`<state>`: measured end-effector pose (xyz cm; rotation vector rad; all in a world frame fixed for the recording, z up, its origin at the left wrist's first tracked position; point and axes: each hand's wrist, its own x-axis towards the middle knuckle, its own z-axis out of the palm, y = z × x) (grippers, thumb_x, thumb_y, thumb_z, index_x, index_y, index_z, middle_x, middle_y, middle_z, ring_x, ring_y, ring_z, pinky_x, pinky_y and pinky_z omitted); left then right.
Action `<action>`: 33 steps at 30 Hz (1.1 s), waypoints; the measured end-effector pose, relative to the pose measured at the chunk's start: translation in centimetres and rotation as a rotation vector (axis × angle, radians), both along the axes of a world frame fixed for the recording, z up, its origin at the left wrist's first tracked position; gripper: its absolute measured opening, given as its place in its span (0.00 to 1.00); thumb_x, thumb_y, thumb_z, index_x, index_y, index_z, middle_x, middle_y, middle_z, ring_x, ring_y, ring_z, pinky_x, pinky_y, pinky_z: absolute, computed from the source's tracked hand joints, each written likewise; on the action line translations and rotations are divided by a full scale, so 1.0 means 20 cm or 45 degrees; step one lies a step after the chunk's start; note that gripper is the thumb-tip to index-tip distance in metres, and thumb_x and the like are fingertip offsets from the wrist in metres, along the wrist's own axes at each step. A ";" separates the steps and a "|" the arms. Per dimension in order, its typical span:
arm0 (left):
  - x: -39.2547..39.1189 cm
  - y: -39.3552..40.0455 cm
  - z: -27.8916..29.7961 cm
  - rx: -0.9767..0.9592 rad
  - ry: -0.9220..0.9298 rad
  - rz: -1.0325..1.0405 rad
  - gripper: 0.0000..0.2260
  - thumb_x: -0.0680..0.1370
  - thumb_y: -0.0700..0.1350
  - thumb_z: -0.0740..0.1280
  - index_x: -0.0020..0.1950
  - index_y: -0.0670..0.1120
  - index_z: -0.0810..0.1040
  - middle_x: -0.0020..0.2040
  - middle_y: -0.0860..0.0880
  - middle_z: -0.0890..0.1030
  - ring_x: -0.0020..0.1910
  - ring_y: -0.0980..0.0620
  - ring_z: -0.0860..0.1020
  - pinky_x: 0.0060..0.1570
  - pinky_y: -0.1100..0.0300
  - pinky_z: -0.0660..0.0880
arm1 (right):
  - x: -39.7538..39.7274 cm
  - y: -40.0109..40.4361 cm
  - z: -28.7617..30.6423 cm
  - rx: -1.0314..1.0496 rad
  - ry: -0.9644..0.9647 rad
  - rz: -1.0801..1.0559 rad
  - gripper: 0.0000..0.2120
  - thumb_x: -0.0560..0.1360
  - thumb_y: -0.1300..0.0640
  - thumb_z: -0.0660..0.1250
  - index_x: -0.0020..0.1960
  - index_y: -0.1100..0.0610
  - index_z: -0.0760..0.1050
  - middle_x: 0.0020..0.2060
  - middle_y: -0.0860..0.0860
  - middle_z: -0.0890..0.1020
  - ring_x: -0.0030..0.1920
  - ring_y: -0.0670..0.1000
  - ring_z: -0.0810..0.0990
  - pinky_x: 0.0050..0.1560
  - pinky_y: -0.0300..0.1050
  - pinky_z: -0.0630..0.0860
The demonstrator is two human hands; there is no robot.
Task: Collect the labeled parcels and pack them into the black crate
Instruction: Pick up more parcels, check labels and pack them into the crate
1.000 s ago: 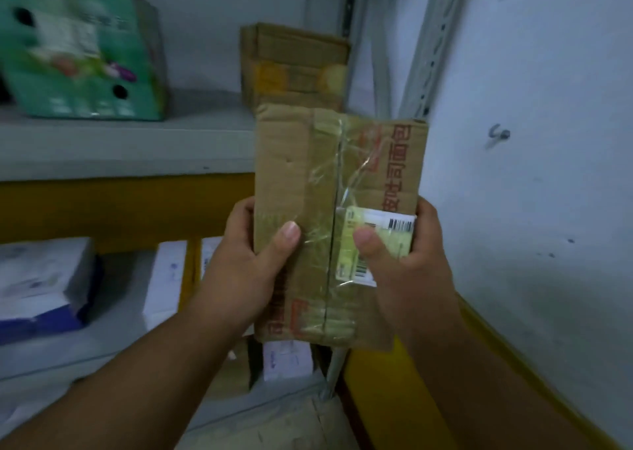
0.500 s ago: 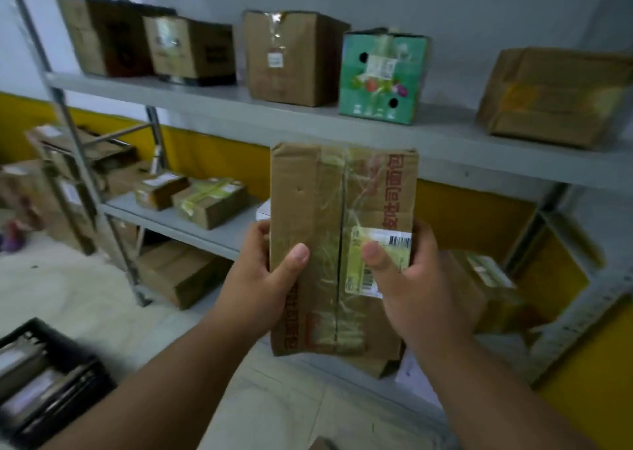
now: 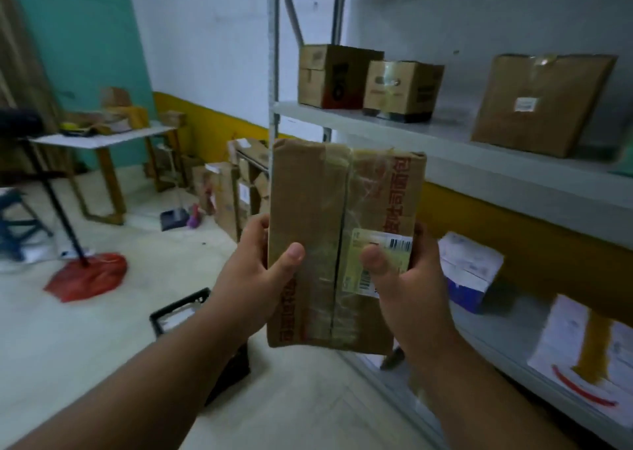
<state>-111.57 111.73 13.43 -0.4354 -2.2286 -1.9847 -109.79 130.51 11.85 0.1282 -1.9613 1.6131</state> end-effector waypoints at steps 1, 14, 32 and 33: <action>-0.04 -0.10 0.01 -0.021 0.014 0.037 0.15 0.78 0.51 0.65 0.53 0.71 0.65 0.53 0.61 0.79 0.50 0.62 0.79 0.48 0.57 0.78 | -0.07 -0.10 0.00 -0.008 0.014 0.020 0.42 0.60 0.25 0.68 0.66 0.49 0.70 0.51 0.38 0.83 0.49 0.40 0.84 0.43 0.37 0.81; -0.59 -0.98 -0.15 -0.099 -0.119 0.291 0.20 0.78 0.54 0.66 0.69 0.60 0.65 0.60 0.55 0.78 0.59 0.53 0.79 0.56 0.44 0.79 | -0.86 -0.96 -0.18 -0.089 -0.058 0.352 0.36 0.63 0.27 0.71 0.65 0.41 0.69 0.55 0.38 0.82 0.56 0.44 0.83 0.53 0.52 0.82; -1.92 -1.71 -0.46 -0.019 -0.446 0.710 0.14 0.81 0.57 0.60 0.66 0.63 0.65 0.55 0.62 0.79 0.51 0.62 0.78 0.43 0.62 0.74 | -2.39 -1.83 -0.48 0.092 -0.488 0.604 0.29 0.70 0.35 0.68 0.67 0.45 0.68 0.52 0.39 0.81 0.55 0.44 0.82 0.58 0.54 0.79; -1.96 -1.75 -0.49 -0.017 -0.476 0.720 0.13 0.81 0.56 0.60 0.66 0.63 0.65 0.55 0.62 0.79 0.50 0.63 0.78 0.42 0.63 0.74 | -2.45 -1.87 -0.51 0.108 -0.518 0.611 0.30 0.69 0.34 0.68 0.67 0.45 0.68 0.51 0.40 0.82 0.54 0.44 0.82 0.57 0.54 0.80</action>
